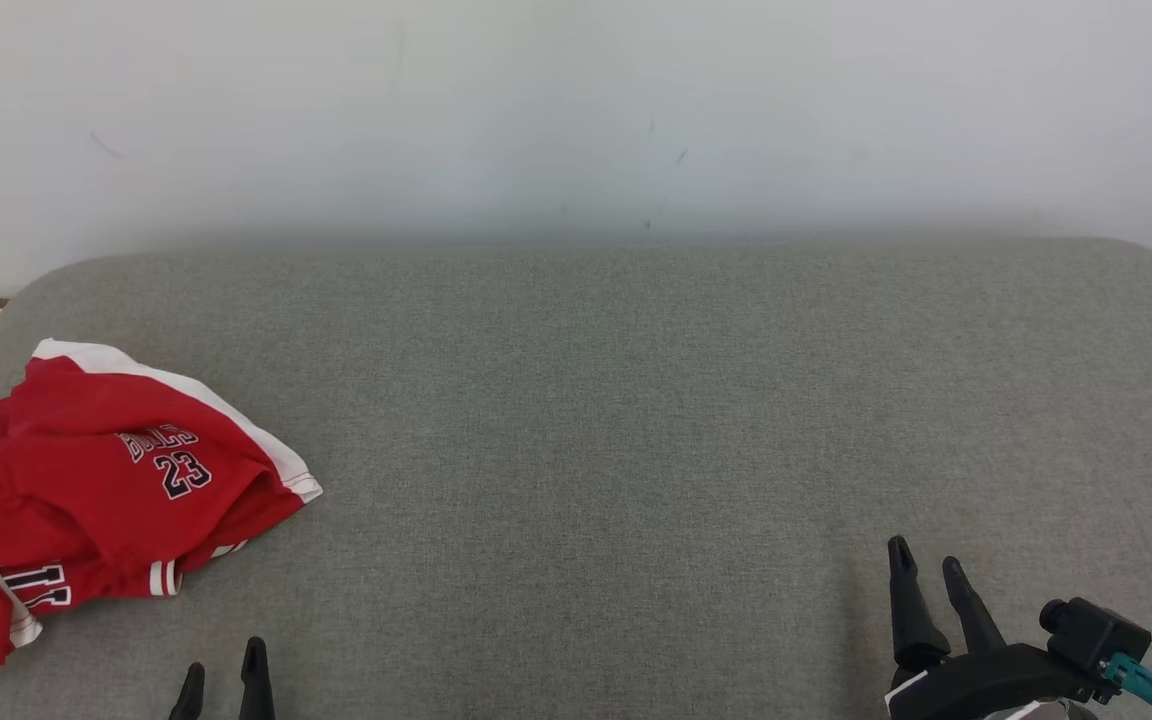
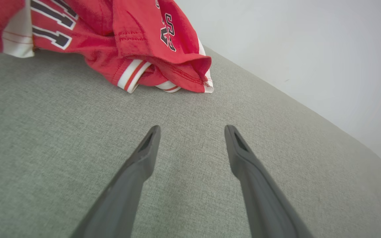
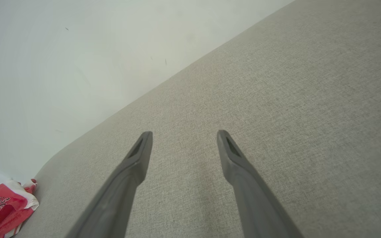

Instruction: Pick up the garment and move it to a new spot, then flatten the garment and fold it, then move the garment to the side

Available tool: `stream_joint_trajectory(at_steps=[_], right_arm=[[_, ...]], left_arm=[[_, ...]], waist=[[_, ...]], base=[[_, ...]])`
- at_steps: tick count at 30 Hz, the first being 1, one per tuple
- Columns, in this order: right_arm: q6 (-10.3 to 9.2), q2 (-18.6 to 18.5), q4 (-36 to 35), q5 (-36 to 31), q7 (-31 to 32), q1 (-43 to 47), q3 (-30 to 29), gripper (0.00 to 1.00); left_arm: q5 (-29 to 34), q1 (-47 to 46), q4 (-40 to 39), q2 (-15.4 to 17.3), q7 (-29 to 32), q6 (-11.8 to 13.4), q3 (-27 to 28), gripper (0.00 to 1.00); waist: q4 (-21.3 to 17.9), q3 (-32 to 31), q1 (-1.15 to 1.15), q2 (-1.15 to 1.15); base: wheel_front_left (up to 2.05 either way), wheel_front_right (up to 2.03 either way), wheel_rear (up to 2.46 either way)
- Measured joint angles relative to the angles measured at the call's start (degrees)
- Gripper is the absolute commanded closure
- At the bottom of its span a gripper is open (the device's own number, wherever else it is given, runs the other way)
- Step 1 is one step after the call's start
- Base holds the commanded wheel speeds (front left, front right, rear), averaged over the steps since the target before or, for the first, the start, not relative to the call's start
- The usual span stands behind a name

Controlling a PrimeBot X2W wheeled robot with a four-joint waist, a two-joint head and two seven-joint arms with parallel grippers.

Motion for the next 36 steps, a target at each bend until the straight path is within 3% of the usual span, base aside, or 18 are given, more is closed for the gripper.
stream_joint_trajectory(at_steps=[36], right_arm=[[0.00,-0.40,2.61,-20.81,-4.61,-1.12,2.38,0.00]], left_arm=[[19.35,-0.85,-0.85,1.38,-4.66,3.16,-3.69,0.00]], waist=[[-2.33,-0.63,0.00,0.00]], base=[[0.00,0.00,0.00]])
